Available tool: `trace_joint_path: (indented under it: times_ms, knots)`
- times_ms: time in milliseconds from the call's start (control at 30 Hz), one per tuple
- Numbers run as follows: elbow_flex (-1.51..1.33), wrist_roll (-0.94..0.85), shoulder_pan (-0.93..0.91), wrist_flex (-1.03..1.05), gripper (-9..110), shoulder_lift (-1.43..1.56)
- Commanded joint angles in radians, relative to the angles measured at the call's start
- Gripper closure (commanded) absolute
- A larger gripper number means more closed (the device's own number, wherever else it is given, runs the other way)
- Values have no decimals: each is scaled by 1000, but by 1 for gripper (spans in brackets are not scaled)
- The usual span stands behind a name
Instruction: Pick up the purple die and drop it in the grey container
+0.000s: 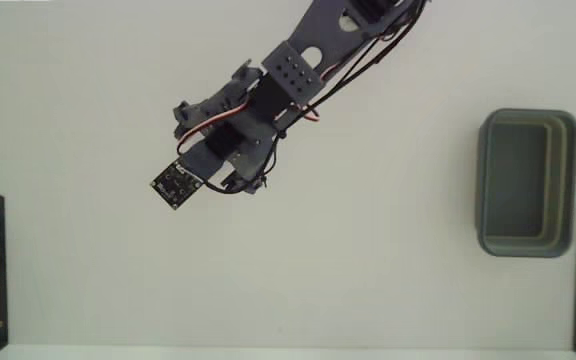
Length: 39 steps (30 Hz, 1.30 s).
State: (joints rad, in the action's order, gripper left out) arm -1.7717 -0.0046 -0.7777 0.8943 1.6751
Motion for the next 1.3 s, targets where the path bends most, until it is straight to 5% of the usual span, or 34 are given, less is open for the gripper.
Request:
trace_joint_path:
  times_ms: [0, 1267]
  knots:
    - [-15, 5, -13, -32, -9, 25]
    - [-178, 5, -13, -230, -9, -11]
